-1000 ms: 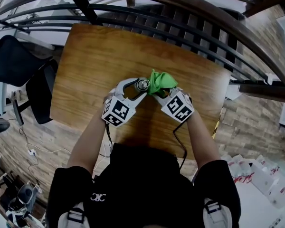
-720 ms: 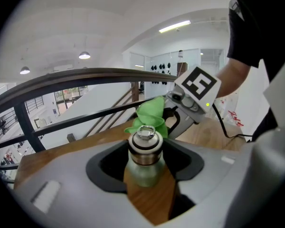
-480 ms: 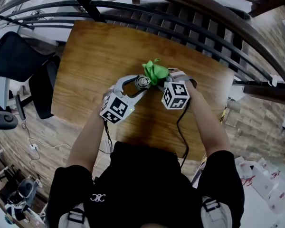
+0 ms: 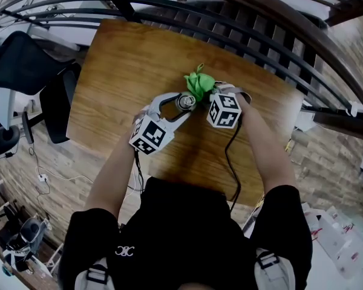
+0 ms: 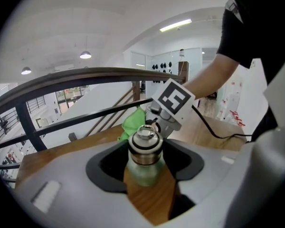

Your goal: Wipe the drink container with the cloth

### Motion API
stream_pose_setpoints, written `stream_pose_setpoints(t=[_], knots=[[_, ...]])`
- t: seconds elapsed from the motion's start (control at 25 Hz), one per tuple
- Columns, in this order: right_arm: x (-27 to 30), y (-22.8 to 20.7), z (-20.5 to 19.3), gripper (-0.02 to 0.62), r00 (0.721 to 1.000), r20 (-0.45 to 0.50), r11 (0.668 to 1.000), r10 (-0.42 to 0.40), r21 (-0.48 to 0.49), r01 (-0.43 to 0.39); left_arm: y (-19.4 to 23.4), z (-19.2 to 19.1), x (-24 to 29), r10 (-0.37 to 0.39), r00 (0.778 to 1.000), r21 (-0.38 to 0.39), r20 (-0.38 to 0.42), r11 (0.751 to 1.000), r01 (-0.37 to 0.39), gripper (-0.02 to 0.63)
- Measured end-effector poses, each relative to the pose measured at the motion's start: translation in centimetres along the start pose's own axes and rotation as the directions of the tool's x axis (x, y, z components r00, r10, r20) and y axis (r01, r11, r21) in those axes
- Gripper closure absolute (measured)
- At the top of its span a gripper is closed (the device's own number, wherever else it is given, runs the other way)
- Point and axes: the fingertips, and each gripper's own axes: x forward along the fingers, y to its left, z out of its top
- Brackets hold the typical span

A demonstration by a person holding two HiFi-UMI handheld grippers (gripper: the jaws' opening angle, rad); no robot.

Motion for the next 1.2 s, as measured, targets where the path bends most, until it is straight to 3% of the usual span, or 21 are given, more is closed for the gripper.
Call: stream_pose_setpoints(t=[0.36, 0.6, 0.72, 0.92, 1.2], knots=[[-0.7, 3.5, -0.4, 0.529, 1.000, 0.030, 0.986, -0.003, 0.169, -0.002, 0.3, -0.2, -0.1, 0.013, 1.000, -0.017, -0.001, 1.000, -0.013, 0.330], [-0.4, 6.6, 0.4, 0.529, 0.999, 0.047, 0.954, 0.006, 0.299, -0.020, 0.0, -1.2, 0.0, 0.036, 0.999, -0.183, 0.000, 0.982, -0.035, 0.330], [-0.4, 8.3, 1.2, 0.529, 0.997, 0.074, 0.930, 0.007, 0.366, -0.034, -0.1, -1.1, 0.1, 0.058, 0.998, -0.188, 0.004, 0.981, -0.056, 0.330], [0.8, 11.2, 3.8, 0.529, 0.993, 0.118, 0.916, -0.001, 0.399, -0.047, 0.2, -2.0, 0.3, 0.055, 0.998, -0.190, -0.008, 0.980, -0.056, 0.330], [2.9, 11.7, 7.8, 0.529, 0.980, 0.177, 0.877, -0.091, 0.480, -0.005, 0.1, -2.3, 0.2, 0.042, 0.999, -0.197, -0.034, 0.979, -0.048, 0.330]])
